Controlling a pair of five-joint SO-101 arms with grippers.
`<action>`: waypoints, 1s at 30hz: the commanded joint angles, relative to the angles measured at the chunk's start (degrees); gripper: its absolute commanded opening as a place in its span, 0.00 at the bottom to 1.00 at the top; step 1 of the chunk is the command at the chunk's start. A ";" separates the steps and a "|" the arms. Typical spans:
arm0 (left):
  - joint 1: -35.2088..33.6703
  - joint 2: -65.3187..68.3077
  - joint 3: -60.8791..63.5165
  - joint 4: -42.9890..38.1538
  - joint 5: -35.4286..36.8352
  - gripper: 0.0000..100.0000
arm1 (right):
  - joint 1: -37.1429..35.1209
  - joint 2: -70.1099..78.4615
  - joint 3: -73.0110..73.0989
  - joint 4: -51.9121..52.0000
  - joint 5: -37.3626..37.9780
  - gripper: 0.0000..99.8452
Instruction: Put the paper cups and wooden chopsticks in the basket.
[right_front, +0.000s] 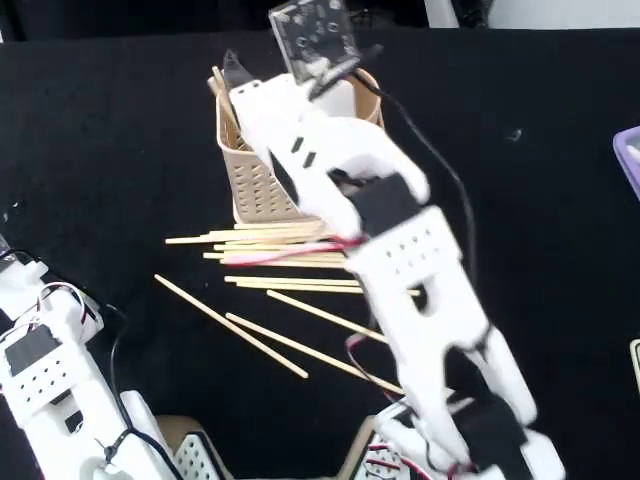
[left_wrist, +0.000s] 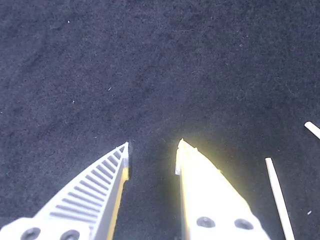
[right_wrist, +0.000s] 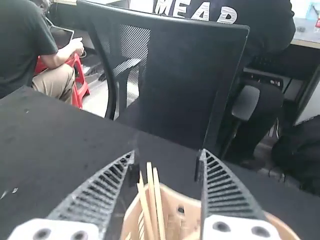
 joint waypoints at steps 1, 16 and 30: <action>0.75 -0.97 -2.15 0.26 0.35 0.16 | -1.05 -7.08 -0.66 13.63 -0.18 0.19; 0.84 -0.97 -2.15 0.18 0.35 0.16 | -12.40 -2.42 38.81 20.04 11.69 0.19; 0.75 -0.97 -2.15 0.26 0.35 0.16 | -21.80 9.80 42.42 12.13 11.52 0.19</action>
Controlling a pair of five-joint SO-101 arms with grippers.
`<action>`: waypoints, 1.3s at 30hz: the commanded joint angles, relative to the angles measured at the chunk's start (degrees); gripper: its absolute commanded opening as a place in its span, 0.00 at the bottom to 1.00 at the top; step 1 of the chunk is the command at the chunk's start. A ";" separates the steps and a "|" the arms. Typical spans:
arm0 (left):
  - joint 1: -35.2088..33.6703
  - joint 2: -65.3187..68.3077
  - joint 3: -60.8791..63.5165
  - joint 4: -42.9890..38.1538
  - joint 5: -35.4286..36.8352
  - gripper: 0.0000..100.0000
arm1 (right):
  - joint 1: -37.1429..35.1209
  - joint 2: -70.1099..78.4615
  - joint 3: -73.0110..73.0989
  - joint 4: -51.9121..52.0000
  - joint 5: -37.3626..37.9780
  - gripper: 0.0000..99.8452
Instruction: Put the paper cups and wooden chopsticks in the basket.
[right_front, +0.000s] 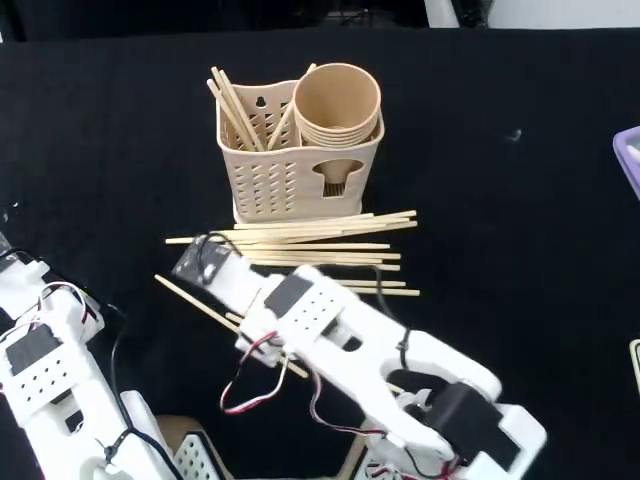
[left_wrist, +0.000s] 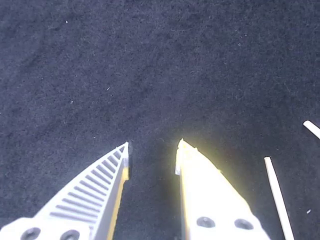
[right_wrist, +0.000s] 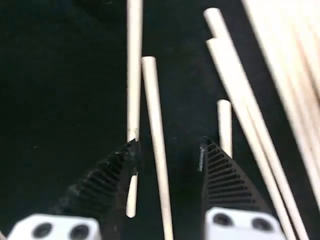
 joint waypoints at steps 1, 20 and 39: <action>0.48 -0.97 -2.15 0.26 0.35 0.16 | -1.49 1.27 -1.54 -1.49 0.53 0.19; 0.48 -0.97 -2.15 0.26 0.35 0.16 | -1.32 14.46 -8.84 -0.26 0.62 0.06; 0.48 -0.97 -2.15 0.26 0.35 0.16 | 13.19 -19.12 -9.01 8.35 6.77 0.01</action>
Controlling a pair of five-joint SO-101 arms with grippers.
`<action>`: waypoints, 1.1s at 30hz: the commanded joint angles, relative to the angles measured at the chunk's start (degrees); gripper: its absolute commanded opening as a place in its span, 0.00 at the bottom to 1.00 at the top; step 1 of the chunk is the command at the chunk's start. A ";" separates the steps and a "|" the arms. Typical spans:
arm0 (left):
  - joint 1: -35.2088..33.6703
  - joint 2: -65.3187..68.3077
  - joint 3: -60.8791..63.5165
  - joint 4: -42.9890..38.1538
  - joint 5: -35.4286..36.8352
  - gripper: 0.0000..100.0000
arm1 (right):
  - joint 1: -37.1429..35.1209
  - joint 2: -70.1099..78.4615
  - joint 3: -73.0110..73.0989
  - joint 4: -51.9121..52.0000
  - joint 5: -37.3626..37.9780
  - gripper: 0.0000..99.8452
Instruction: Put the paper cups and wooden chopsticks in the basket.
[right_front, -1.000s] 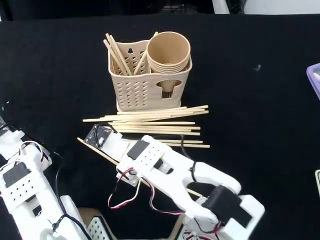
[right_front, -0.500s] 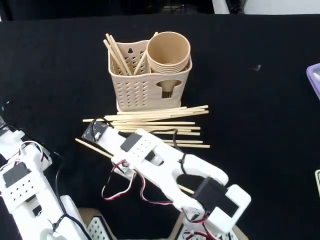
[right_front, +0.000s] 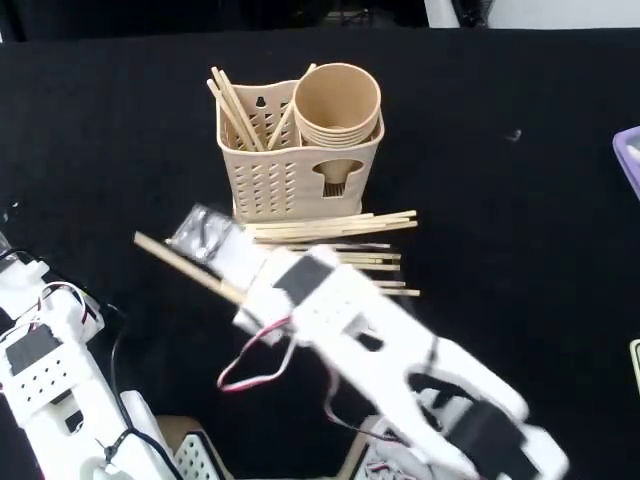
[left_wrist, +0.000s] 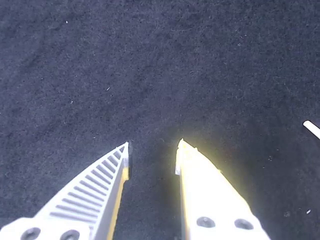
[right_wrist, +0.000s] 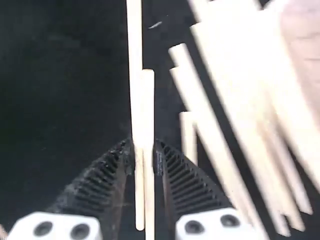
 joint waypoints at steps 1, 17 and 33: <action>0.40 -0.97 -2.15 0.26 0.35 0.16 | 7.91 -9.89 -1.89 0.09 3.16 0.01; 0.40 -0.97 -2.15 0.00 0.35 0.16 | 8.53 -27.56 -7.25 -45.10 -12.31 0.01; 0.40 -0.62 -2.15 0.00 0.35 0.16 | 10.46 -2.24 -17.98 -62.24 -11.96 0.01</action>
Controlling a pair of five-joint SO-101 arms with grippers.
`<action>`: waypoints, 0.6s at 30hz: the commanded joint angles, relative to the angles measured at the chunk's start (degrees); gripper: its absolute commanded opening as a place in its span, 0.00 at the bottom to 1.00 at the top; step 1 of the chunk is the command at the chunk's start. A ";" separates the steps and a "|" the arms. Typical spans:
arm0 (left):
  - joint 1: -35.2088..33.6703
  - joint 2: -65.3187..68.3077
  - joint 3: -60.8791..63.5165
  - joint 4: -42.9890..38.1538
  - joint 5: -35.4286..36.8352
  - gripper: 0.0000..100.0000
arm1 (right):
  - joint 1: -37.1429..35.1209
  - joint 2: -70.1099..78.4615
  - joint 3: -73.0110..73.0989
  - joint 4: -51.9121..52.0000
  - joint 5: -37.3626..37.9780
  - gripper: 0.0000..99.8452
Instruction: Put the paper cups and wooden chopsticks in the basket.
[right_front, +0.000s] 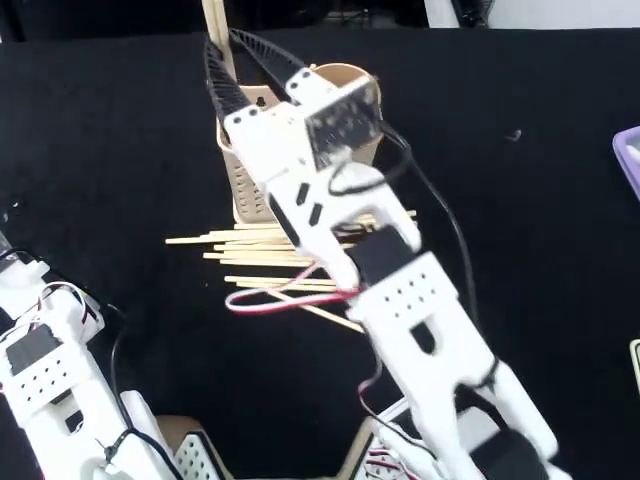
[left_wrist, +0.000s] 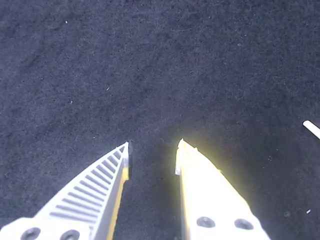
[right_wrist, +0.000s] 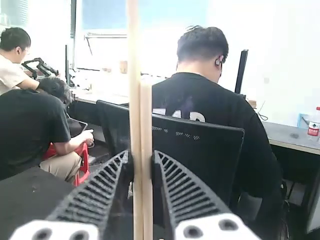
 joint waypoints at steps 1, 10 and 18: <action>0.40 -0.62 -2.15 0.00 0.35 0.16 | 0.70 3.38 -3.82 -1.49 -0.18 0.01; 0.40 -0.79 -2.15 0.00 0.35 0.16 | 4.40 6.11 6.20 -1.41 -0.53 0.01; 0.40 -0.70 -2.15 0.00 0.35 0.16 | 4.66 6.11 12.70 -1.41 -0.35 0.02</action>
